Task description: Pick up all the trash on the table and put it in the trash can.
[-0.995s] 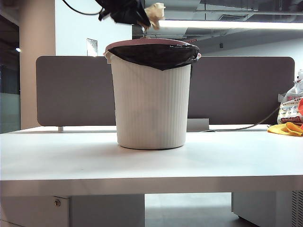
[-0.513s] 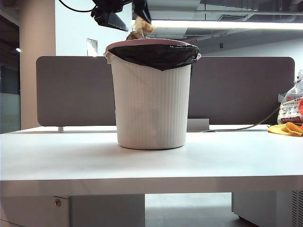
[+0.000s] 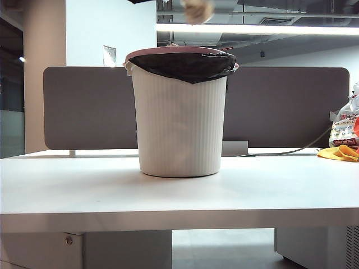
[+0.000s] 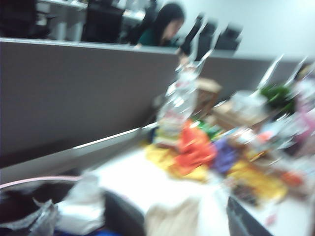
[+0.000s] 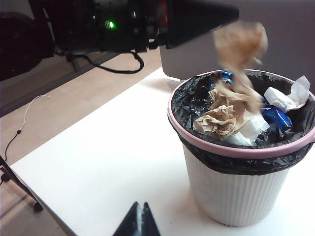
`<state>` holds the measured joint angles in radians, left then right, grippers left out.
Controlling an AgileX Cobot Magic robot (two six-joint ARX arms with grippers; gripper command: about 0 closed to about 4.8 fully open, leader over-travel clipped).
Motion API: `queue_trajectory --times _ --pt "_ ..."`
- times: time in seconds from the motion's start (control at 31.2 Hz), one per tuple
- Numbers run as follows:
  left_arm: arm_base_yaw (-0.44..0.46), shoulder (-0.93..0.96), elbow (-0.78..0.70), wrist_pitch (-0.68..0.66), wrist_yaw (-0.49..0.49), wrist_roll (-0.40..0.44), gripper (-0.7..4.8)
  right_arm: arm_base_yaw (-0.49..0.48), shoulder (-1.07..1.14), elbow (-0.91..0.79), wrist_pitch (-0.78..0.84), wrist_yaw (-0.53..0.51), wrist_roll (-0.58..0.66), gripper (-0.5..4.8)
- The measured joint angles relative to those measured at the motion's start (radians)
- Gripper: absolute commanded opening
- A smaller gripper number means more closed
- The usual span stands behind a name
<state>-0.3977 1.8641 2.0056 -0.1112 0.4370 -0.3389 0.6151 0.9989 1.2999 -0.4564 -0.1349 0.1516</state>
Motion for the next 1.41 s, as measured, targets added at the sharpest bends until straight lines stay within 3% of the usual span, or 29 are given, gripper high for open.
queue_trajectory --times 0.16,0.35,0.67,0.71,0.77,0.8,0.87,0.93,1.03,1.15,1.41 --pt "0.039 0.006 -0.002 0.047 0.012 -0.123 4.79 0.001 -0.007 0.000 0.001 0.000 0.000 -0.08" --pt "0.043 0.005 -0.002 0.046 0.026 -0.130 4.79 0.001 -0.014 0.000 -0.006 0.000 0.000 -0.08" --pt "0.050 -0.024 -0.005 0.007 0.248 -0.127 4.62 -0.026 -0.032 0.000 -0.094 0.007 -0.006 -0.08" --pt "0.055 -0.040 -0.007 -0.017 0.278 -0.114 3.94 -0.026 -0.037 0.000 -0.104 0.007 -0.016 -0.08" --pt "0.058 -0.078 -0.007 -0.070 0.315 -0.070 0.62 -0.025 -0.056 0.000 -0.130 0.011 -0.050 -0.08" --pt "0.058 -0.101 -0.007 -0.098 0.319 -0.050 -0.13 -0.025 -0.065 0.000 -0.143 0.019 -0.062 -0.08" --pt "0.056 -0.171 -0.007 -0.211 0.311 0.041 -0.03 -0.024 -0.082 0.000 -0.166 0.035 -0.079 -0.08" --pt "0.051 -0.237 -0.006 -0.315 0.251 0.133 -0.05 -0.025 -0.090 0.001 -0.193 0.045 -0.086 -0.08" --pt "0.027 -0.348 -0.003 -0.517 0.073 0.267 -0.05 -0.025 -0.105 0.000 -0.250 0.052 -0.098 -0.08" --pt "-0.006 -0.460 -0.004 -0.781 -0.117 0.391 -0.05 -0.023 -0.124 0.000 -0.280 0.043 -0.101 -0.08" --pt "-0.077 -0.674 -0.042 -1.141 -0.362 0.431 -0.05 -0.008 -0.185 -0.120 -0.258 0.003 -0.100 -0.08"
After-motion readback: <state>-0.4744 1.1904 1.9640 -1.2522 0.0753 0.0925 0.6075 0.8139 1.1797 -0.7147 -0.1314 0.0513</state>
